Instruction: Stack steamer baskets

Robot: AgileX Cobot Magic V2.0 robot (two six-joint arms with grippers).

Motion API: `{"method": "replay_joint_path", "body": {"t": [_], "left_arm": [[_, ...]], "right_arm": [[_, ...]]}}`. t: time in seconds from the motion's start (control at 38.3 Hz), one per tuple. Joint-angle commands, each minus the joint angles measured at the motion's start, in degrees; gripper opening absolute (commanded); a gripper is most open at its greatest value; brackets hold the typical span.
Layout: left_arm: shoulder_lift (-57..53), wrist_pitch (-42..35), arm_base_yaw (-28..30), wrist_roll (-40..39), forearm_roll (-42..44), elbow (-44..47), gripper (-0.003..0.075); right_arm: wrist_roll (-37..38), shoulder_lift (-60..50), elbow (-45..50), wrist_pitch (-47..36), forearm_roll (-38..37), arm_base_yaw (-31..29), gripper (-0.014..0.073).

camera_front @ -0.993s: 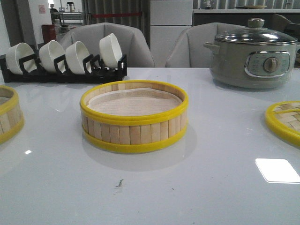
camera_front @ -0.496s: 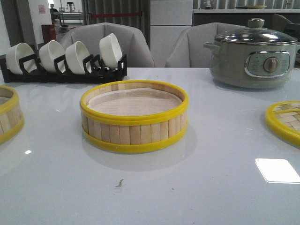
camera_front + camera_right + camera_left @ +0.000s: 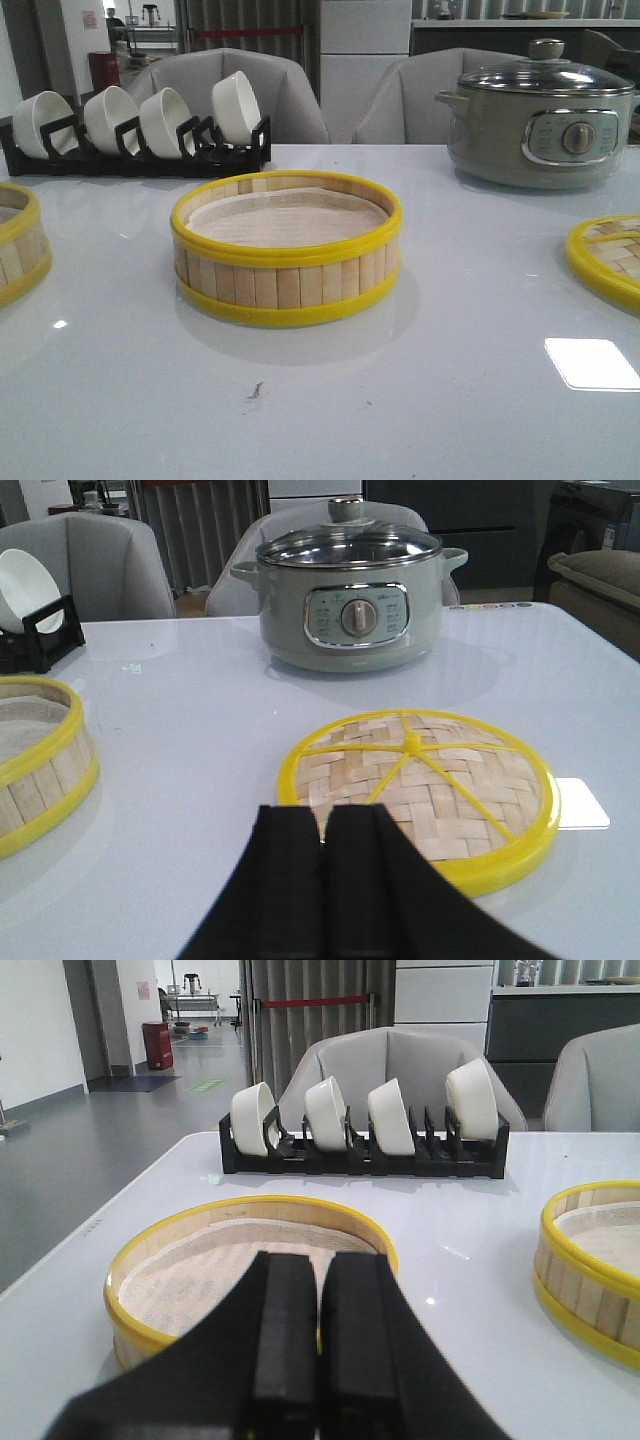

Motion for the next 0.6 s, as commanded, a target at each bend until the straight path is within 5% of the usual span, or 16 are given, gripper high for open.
{"method": "replay_joint_path", "body": {"t": [0.0,0.31,0.57], "left_arm": [[-0.74,-4.99,0.03,-0.60,0.08,0.01,0.0088],[2.20,8.50,0.03,-1.12,-6.03,-5.05,0.0088],[28.21,21.47,-4.49,-1.12,-0.83,-38.79,0.0088]], "right_arm": [[-0.22,-1.14,-0.79,-4.70,-0.68,-0.36,0.0050],[-0.22,-1.14,-0.79,-4.70,-0.68,-0.36,0.0050],[-0.22,-1.14,-0.79,-4.70,-0.68,-0.36,0.0050]]}}
